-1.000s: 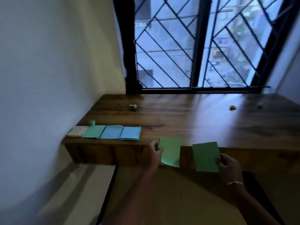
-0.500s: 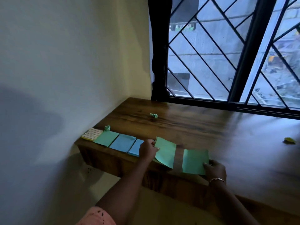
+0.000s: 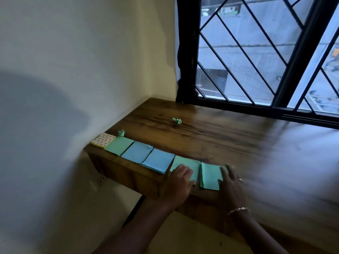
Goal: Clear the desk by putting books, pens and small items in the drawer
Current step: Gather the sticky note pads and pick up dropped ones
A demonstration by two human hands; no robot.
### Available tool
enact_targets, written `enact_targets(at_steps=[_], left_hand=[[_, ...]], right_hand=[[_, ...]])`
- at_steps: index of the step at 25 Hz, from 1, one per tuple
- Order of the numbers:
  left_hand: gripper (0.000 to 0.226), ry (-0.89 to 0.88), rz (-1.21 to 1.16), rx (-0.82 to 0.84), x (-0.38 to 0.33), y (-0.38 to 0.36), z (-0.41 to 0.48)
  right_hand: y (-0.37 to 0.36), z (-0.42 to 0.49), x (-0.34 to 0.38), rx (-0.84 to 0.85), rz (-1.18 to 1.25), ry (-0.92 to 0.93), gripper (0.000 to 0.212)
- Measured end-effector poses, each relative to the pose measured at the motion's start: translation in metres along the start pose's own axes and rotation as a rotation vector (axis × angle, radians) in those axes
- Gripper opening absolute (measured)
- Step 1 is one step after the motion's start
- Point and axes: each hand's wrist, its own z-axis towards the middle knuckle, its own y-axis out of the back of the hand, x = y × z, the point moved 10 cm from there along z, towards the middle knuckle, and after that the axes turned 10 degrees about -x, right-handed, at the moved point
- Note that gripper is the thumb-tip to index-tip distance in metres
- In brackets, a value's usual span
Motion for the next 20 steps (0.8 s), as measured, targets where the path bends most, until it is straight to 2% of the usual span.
enact_targets(at_steps=[1, 2, 4, 5, 9, 14, 20], left_hand=[[0.045, -0.043, 0.023, 0.013, -0.001, -0.007, -0.009], [0.045, -0.071, 0.047, 0.015, 0.001, -0.010, -0.013], [0.046, -0.075, 0.013, 0.076, 0.008, -0.018, -0.017], [0.047, -0.073, 0.000, 0.095, 0.013, -0.020, -0.017], [0.049, -0.086, -0.025, 0.090, 0.024, -0.018, -0.013], [0.046, -0.144, -0.070, 0.030, 0.029, -0.019, -0.016], [0.050, -0.213, 0.009, 0.015, 0.030, -0.023, -0.021]], right_hand=[[-0.009, -0.009, 0.009, 0.017, -0.034, 0.114, 0.035], [-0.019, -0.018, 0.014, 0.072, -0.070, 0.169, 0.035], [-0.045, -0.033, 0.015, 0.163, -0.152, 0.219, 0.069], [-0.051, -0.036, 0.017, 0.178, -0.183, 0.232, 0.077], [-0.077, -0.045, 0.013, 0.382, -0.248, 0.189, 0.083], [-0.083, -0.041, 0.015, 0.333, -0.255, 0.150, 0.086], [-0.075, -0.040, 0.018, 0.239, -0.302, 0.173, 0.081]])
